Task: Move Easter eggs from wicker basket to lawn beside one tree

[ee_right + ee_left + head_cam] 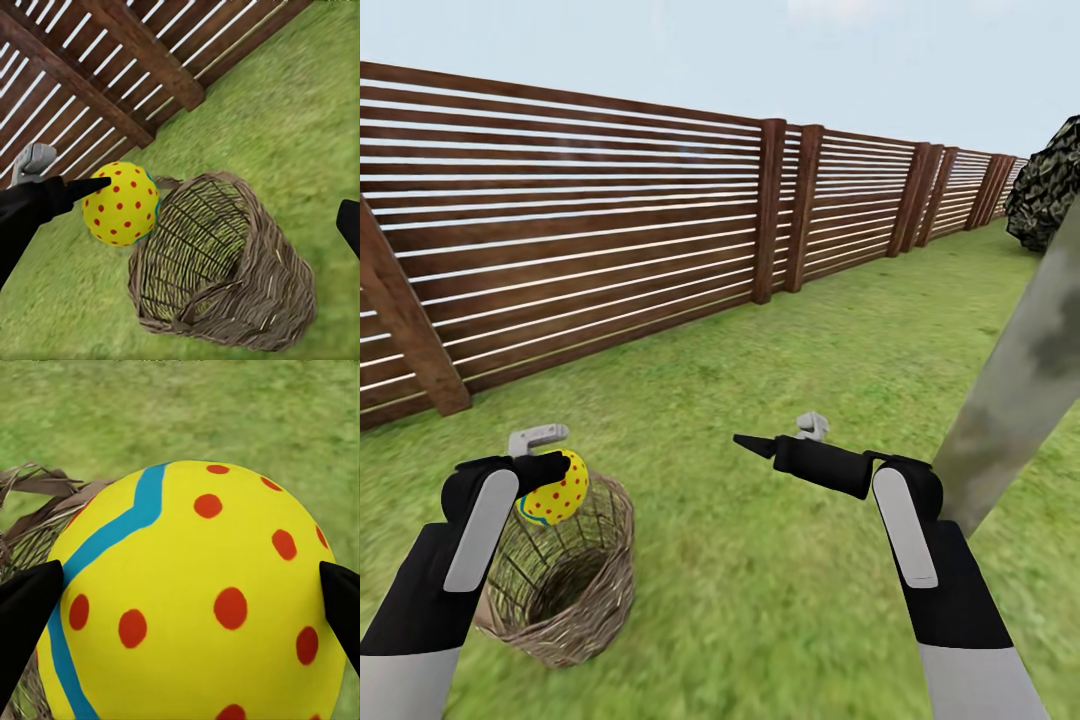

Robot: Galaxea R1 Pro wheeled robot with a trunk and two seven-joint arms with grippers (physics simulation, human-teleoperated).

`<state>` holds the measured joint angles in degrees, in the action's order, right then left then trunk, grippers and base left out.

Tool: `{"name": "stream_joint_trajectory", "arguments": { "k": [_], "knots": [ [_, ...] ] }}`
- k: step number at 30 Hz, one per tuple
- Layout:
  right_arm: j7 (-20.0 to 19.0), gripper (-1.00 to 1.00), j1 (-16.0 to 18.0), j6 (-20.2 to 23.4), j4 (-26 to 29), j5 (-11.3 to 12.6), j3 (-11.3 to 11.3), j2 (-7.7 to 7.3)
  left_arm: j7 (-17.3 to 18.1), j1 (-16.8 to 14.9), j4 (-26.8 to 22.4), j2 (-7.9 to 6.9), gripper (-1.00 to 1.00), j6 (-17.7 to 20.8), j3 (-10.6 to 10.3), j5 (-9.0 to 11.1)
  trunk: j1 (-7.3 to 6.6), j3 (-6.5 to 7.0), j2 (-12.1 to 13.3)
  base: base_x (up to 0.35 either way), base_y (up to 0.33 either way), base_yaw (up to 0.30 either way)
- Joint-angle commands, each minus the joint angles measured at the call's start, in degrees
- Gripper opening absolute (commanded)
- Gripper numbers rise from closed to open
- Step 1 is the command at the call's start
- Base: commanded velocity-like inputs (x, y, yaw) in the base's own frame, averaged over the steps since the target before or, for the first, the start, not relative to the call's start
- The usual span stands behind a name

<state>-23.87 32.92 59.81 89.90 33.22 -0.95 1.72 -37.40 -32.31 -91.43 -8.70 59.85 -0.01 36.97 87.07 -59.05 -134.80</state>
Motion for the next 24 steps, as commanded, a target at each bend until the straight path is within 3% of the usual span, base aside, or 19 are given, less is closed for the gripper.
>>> {"name": "stream_joint_trajectory", "arguments": {
  "k": [1, 16, 24],
  "knots": [
    [-0.5, 1.00, 0.0, 0.2, 0.0, -0.6, 0.1, 0.03, -0.6, 0.0, -0.1, -0.01, -1.00, 0.2, 0.0, 0.6, -0.24, 0.13, 0.4, 0.000, 0.000, 0.000],
    [-0.6, 1.00, 0.0, 0.2, 0.0, -0.6, 0.1, 0.04, -0.6, 0.0, -0.1, 0.01, -1.00, 0.2, 0.5, 0.8, -3.53, 2.84, 6.4, 0.000, 0.000, -0.004],
    [-0.6, 1.00, 0.0, 0.2, 0.0, -0.6, 0.1, 0.04, -0.6, 0.0, -0.1, 0.08, -1.00, 0.2, 0.4, 0.9, -5.29, 4.65, 9.6, -0.024, 0.000, -0.168]
  ]
}}
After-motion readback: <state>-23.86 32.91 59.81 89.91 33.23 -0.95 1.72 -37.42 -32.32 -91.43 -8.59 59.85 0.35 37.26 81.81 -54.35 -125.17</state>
